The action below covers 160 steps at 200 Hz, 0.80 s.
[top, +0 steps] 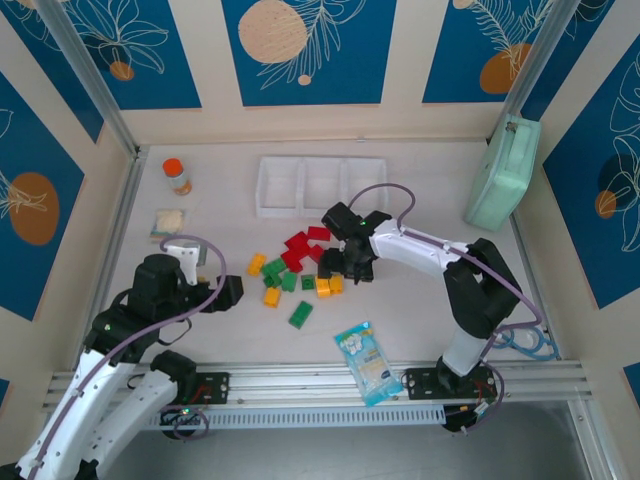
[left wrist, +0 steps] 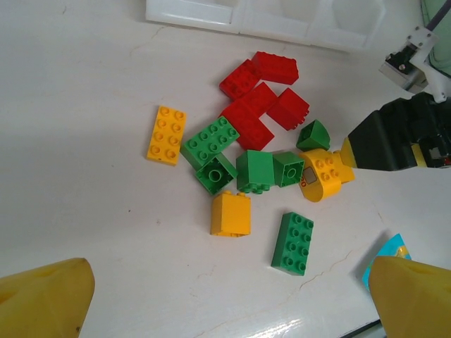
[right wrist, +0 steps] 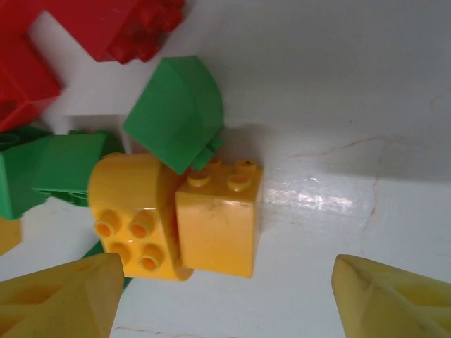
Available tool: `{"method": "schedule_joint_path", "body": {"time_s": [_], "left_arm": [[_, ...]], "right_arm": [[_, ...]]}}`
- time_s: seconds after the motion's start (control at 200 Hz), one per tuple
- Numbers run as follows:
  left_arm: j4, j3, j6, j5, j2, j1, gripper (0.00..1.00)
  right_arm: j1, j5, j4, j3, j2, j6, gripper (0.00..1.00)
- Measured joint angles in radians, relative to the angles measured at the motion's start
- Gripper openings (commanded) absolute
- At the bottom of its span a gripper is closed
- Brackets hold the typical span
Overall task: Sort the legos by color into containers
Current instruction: Pick up the lego from the center of the table.
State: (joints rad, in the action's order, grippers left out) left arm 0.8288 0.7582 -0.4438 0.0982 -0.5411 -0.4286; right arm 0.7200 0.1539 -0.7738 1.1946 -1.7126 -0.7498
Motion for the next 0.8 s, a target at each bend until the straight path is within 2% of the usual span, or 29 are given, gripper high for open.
{"method": "schedule_joint_path", "body": {"time_s": [0.39,0.8], "left_arm": [[-0.008,-0.005,0.007,0.014,0.004,0.000,0.99],[-0.013,-0.005,0.007,0.014,0.017,0.000,0.99]], "right_arm": [[0.005,0.060,-0.002,-0.017,0.001,0.007,0.71],[0.042,0.015,0.079,-0.043,-0.047,0.016,0.70]]}}
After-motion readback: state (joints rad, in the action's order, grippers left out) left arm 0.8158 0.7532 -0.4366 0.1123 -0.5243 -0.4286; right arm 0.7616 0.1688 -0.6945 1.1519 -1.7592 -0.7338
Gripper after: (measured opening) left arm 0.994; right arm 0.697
